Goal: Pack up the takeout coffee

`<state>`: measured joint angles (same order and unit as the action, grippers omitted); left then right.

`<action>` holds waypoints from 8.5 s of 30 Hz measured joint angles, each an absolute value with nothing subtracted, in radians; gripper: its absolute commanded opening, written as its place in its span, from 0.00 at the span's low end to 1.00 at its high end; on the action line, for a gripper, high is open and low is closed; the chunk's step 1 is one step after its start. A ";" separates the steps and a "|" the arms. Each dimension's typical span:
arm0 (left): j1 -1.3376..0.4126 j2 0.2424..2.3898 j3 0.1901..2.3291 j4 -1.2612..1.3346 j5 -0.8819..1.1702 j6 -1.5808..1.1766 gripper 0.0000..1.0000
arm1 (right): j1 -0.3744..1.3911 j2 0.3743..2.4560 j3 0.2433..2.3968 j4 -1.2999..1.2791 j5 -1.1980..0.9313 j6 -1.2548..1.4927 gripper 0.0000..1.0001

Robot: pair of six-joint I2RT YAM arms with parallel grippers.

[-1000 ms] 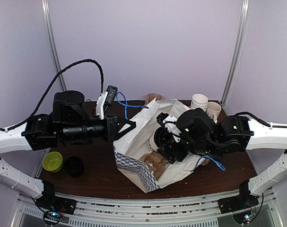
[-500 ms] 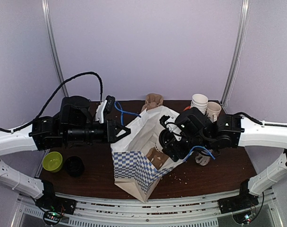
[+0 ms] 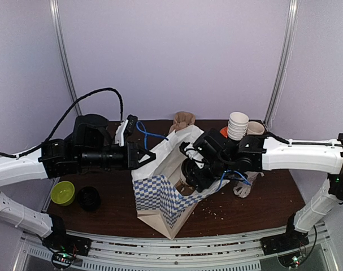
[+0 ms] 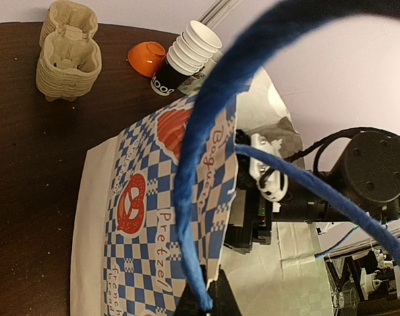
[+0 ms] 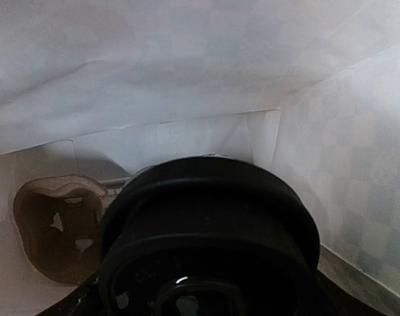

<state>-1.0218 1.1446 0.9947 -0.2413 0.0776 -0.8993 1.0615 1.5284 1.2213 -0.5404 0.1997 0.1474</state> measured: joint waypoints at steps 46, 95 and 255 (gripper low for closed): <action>-1.020 1.155 1.000 -0.263 0.058 -0.863 0.00 | 1.007 1.689 1.273 -0.519 0.151 0.145 0.74; -1.015 1.150 1.008 -0.303 0.041 -0.811 0.00 | 1.018 1.751 1.389 -0.713 -0.007 0.214 1.00; -1.147 1.397 1.573 -0.550 0.309 0.382 0.49 | 1.068 1.335 1.718 -0.868 -0.549 0.032 1.00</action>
<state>-1.1473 1.3972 1.5734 -0.5503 0.3092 0.3820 1.0676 1.3350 1.7176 -0.8680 -0.5491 0.0322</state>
